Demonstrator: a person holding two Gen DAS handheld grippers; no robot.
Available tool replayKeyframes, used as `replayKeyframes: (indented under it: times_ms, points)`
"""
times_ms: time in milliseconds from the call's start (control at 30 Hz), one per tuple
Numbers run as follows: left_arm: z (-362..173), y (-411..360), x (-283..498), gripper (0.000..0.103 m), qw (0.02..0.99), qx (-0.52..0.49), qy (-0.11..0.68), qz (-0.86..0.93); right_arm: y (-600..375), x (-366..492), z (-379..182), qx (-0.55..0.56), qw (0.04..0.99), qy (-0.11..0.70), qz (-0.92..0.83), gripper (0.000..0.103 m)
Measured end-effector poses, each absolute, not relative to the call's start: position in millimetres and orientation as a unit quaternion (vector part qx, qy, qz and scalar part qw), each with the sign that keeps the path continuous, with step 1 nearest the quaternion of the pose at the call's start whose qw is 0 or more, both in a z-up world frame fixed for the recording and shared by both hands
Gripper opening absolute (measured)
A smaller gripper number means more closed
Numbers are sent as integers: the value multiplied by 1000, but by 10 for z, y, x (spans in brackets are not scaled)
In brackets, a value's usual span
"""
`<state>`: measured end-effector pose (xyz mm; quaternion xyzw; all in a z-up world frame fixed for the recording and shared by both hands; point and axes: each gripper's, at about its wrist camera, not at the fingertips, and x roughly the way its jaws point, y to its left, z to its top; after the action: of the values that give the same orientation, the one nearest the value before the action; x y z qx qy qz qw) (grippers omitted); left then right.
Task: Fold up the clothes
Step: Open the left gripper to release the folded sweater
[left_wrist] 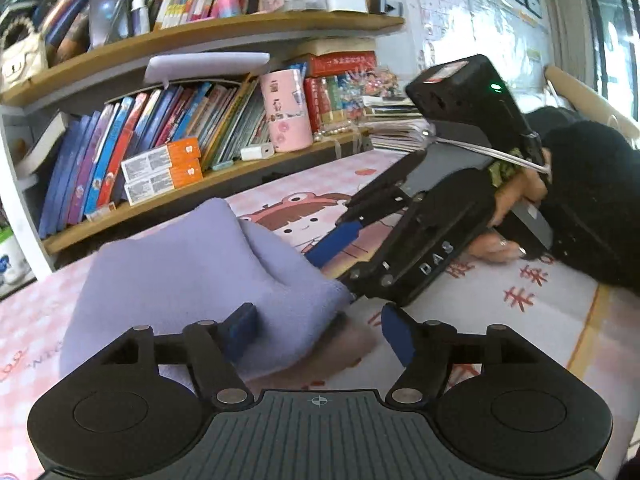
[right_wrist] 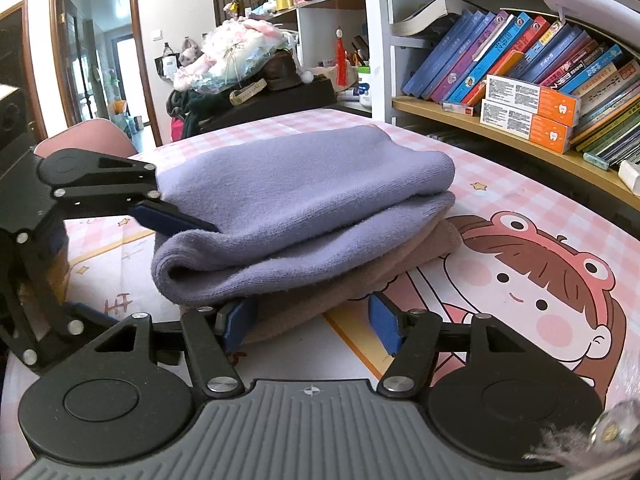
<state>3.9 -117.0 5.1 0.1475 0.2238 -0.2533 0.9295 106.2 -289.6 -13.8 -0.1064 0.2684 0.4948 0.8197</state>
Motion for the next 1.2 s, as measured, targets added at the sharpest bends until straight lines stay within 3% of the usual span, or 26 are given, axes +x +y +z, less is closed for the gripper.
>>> replayKeyframes:
  times_ms: [167, 233, 300, 467, 700, 800, 900, 1067, 1200]
  points:
    - [198, -933, 8, 71, 940, 115, 204, -247, -2891, 1064, -133, -109, 821, 267, 493, 62]
    - [265, -828, 32, 75, 950, 108, 192, -221, -2886, 1065, -135, -111, 822, 267, 490, 64]
    - [333, -723, 56, 86, 959, 101, 180, -194, -2883, 1063, -136, -112, 823, 267, 488, 65]
    - [501, -460, 116, 88, 977, 82, 149, -127, -2891, 1038, -109, -119, 826, 261, 485, 67]
    - [29, -682, 253, 94, 956, 167, 212, -111, -2960, 905, 29, -132, 834, 241, 479, 75]
    - [8, -656, 217, 94, 956, 174, 207, -113, -3090, 852, 131, -58, 844, 245, 474, 77]
    - [78, -565, 182, 94, 957, 162, 199, -132, -3164, 866, 169, 56, 853, 277, 439, 91]
    - [303, -253, 220, 97, 965, 117, 183, -148, -3125, 1006, 13, 247, 827, 367, 346, 91]
    - [367, 199, 468, 97, 965, 5, 215, -153, -2942, 1044, 40, 266, 823, 384, 322, 90]
